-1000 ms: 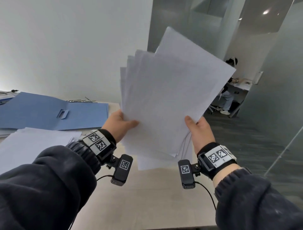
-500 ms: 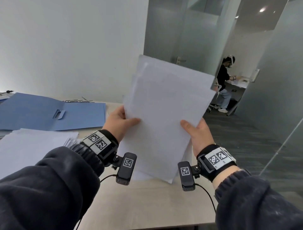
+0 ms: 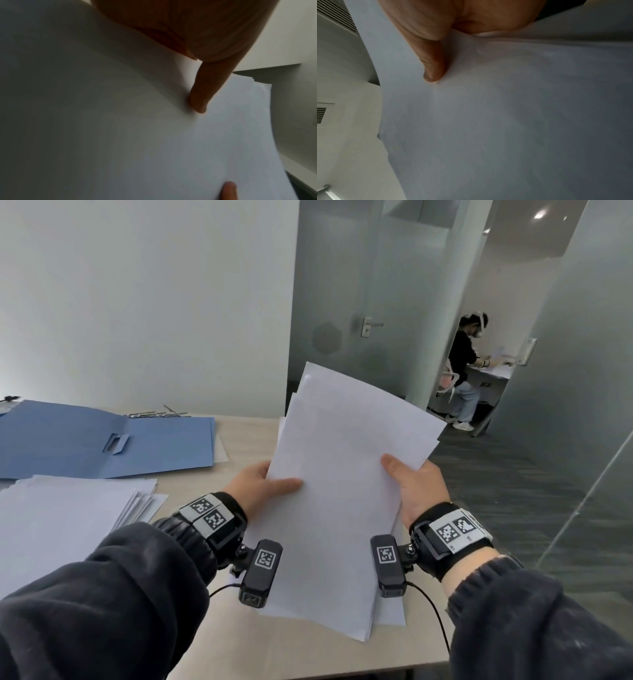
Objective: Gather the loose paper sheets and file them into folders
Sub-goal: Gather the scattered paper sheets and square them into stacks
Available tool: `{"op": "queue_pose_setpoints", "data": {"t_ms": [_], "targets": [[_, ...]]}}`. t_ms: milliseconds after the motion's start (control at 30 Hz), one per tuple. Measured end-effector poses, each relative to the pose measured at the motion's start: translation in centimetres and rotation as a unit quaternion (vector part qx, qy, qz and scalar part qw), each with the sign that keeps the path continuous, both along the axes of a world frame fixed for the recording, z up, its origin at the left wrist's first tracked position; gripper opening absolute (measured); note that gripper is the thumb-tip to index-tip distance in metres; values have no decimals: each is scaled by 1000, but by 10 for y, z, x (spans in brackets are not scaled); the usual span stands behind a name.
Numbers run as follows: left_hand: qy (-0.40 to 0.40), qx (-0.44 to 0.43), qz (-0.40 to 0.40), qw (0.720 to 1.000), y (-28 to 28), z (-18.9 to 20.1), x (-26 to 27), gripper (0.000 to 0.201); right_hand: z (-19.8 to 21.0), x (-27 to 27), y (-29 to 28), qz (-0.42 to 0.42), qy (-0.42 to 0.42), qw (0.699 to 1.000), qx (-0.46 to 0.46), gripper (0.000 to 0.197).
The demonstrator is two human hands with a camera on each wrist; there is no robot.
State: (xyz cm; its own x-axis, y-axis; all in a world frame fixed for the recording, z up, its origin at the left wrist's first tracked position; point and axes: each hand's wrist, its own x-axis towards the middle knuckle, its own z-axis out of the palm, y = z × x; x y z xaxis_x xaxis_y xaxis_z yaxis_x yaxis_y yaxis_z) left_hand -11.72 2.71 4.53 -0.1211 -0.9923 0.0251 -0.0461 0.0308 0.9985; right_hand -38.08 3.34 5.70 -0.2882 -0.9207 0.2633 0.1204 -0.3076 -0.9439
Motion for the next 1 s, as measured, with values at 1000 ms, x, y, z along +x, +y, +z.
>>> {"op": "queue_pose_setpoints", "data": {"t_ms": [1000], "targets": [[118, -80, 24, 990, 12, -20, -11, 51, -26, 3, 18, 143, -2, 989, 24, 70]]}}
